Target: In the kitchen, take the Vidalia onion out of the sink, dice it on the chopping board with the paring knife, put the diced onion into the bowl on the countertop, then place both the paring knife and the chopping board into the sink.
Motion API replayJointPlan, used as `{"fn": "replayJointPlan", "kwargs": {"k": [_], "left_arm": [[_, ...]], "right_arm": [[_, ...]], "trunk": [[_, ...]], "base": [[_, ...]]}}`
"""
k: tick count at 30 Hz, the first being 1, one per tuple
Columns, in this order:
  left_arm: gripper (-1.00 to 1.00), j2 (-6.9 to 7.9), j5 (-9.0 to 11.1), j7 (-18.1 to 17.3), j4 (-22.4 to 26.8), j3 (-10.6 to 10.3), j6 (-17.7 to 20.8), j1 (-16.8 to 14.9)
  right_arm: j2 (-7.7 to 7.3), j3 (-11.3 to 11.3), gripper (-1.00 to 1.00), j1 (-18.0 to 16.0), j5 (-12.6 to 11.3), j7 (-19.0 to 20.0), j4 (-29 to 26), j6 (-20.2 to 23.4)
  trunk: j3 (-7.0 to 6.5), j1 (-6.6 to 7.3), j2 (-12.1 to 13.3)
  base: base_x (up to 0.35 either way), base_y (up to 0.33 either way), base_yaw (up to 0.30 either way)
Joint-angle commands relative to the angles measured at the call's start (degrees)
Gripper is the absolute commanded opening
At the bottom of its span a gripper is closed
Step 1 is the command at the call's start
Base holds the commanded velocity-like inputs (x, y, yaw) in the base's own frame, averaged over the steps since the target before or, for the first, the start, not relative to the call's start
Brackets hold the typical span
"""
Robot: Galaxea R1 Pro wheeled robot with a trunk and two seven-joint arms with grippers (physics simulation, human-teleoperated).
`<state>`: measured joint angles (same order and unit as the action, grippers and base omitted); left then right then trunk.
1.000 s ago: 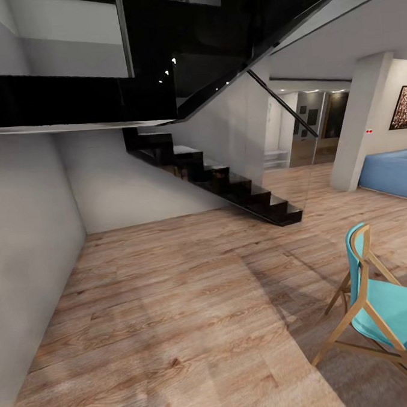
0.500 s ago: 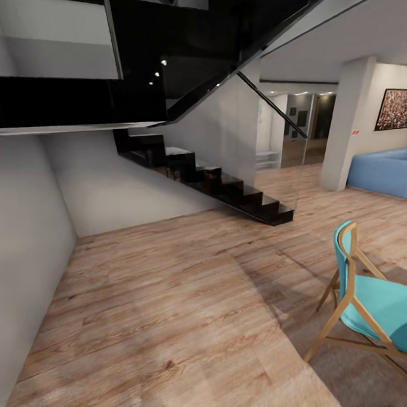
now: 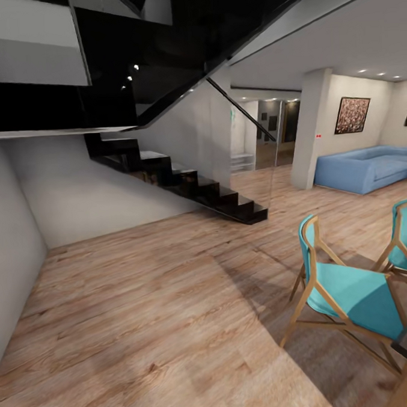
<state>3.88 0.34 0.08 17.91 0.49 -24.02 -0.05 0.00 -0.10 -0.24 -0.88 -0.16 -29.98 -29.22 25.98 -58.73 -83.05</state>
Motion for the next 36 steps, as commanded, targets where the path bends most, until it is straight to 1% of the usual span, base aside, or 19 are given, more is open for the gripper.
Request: {"fn": "replayJointPlan", "kwargs": {"k": [1, 16, 36], "left_arm": [[1.0, 0.0, 0.02, 0.01, -0.02, 0.04, -0.15, -0.02], [1.0, -0.08, 0.01, 0.01, -0.15, 0.04, -0.07, -0.01], [1.0, -0.1, 0.01, 0.01, -0.79, 0.04, -0.06, -0.03]], "right_arm": [[0.0, 0.01, 1.0, -0.02, -0.09, -0.02, 0.01, -0.13], [-0.08, 0.01, 1.0, -0.03, -0.09, -0.02, 0.01, -0.12], [-0.09, 0.0, 1.0, -0.03, -0.09, -0.02, 0.97, -0.13]], "trunk": [[0.0, 0.0, -0.03], [-0.53, 0.0, -0.03], [-0.41, 0.0, -0.03]], "base": [[-0.001, 0.0, -0.254], [0.0, 0.0, -0.258], [0.0, 0.0, -0.277]]}}
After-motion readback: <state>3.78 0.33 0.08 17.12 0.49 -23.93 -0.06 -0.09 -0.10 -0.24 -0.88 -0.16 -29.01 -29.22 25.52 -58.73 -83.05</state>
